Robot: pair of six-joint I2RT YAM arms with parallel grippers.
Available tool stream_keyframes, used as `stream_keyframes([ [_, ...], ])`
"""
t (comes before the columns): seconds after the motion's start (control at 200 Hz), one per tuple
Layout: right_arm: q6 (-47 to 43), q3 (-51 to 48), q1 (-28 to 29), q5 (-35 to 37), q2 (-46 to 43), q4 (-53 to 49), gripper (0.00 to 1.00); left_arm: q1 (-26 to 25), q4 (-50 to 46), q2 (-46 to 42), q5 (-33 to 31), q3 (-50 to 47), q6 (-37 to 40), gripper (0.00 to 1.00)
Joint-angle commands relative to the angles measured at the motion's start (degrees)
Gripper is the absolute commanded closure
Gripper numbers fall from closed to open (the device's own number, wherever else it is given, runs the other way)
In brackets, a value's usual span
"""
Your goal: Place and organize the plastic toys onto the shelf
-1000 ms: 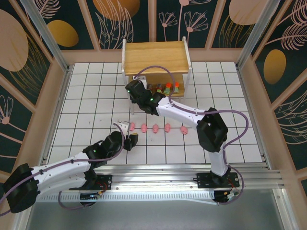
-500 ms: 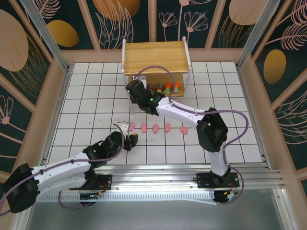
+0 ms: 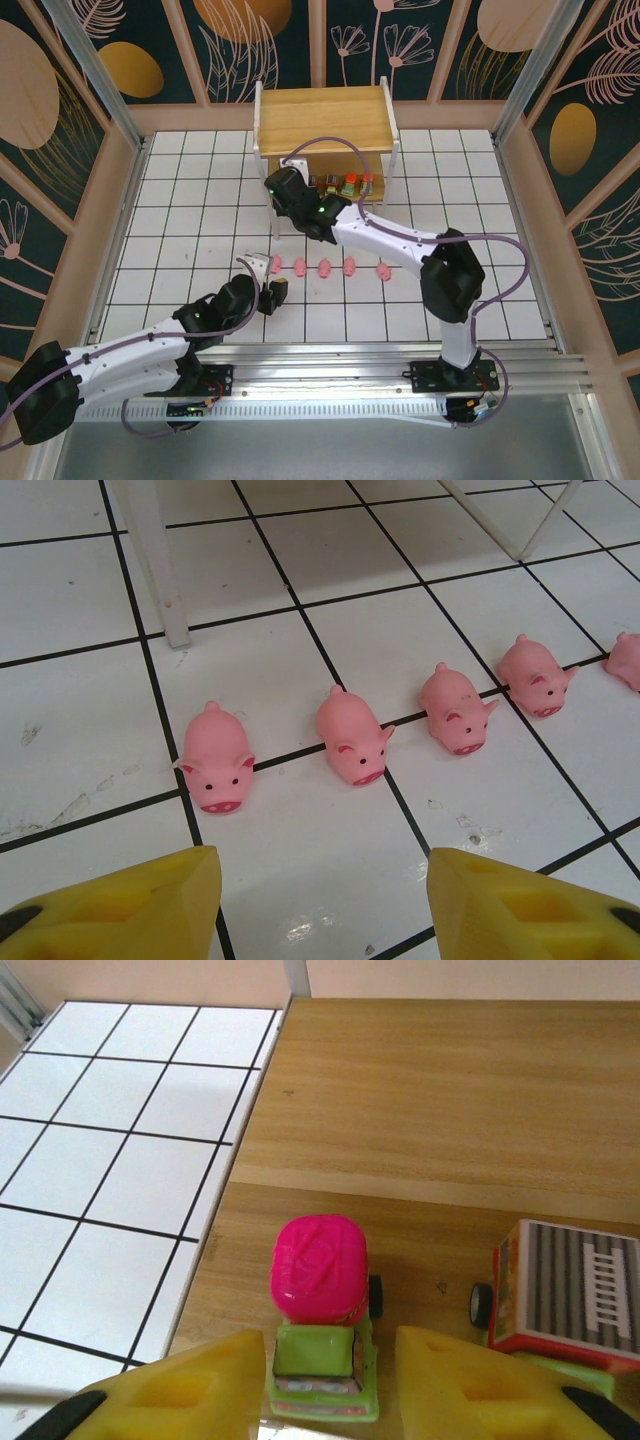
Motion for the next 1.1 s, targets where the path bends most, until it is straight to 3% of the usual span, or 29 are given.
stream_keyframes([
  [0.0, -0.42, -1.76, 1.27, 2.02, -3.57, 1.16, 0.61, -0.34, 1.2, -0.14, -0.33, -0.23, 0.62, 0.43],
  [0.405, 2.86, -12.91, 5.52, 4.26, -11.69, 1.4, 0.61, -0.3, 0.83, 1.63, -2.84, 1.21, 0.6, 0.43],
  [0.701, 8.1, -25.21, 9.5, 5.81, -21.51, -1.03, 0.61, -0.33, -0.86, 5.44, -9.68, 4.72, -0.9, 0.42],
  [1.096, 16.83, -43.98, 7.91, 2.41, -35.45, -7.78, 0.58, -0.11, -0.83, 14.87, -10.22, 10.32, -1.42, 0.41],
])
